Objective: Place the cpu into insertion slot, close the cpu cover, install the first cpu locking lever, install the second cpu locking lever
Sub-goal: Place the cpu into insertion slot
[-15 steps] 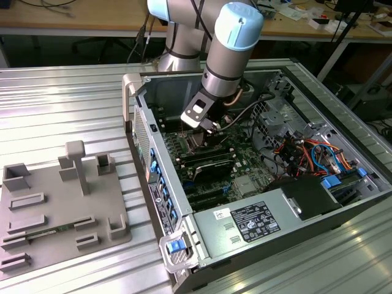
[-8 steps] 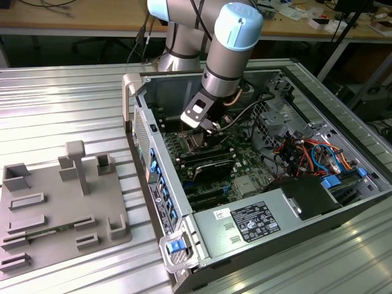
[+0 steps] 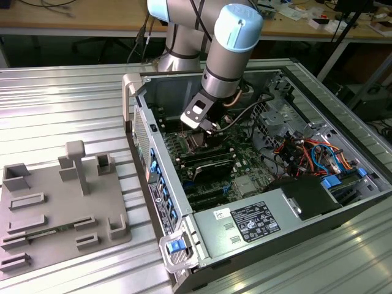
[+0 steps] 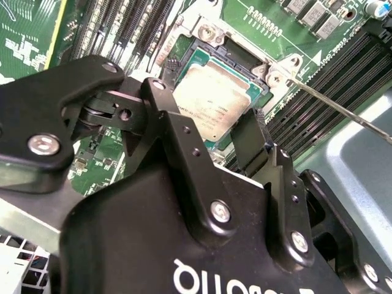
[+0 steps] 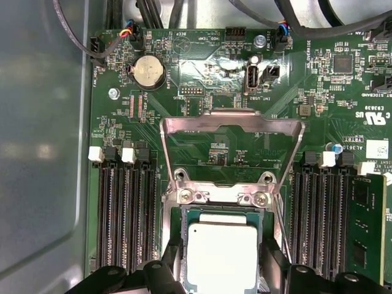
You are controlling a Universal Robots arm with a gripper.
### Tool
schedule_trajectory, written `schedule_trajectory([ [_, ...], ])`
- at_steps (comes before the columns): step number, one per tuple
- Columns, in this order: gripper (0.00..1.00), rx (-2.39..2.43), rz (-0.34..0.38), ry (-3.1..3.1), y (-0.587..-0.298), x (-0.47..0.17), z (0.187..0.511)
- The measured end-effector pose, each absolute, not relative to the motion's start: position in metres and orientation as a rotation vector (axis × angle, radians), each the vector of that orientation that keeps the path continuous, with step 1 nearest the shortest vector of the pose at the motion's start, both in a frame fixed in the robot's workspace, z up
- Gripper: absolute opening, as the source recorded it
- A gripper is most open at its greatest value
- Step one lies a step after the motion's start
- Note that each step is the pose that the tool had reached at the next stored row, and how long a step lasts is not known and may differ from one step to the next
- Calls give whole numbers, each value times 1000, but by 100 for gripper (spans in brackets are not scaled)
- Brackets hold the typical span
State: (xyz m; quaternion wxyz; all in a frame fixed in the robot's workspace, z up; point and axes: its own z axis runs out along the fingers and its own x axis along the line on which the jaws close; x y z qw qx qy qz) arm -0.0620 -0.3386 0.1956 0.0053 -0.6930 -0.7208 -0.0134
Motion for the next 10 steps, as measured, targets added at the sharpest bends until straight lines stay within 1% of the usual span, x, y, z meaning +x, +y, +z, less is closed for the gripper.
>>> schedule_trajectory([
  [5,63,-2170,-42,-2257,-339,-62,197],
  [10,63,-2170,-42,-2257,-339,-62,205],
])
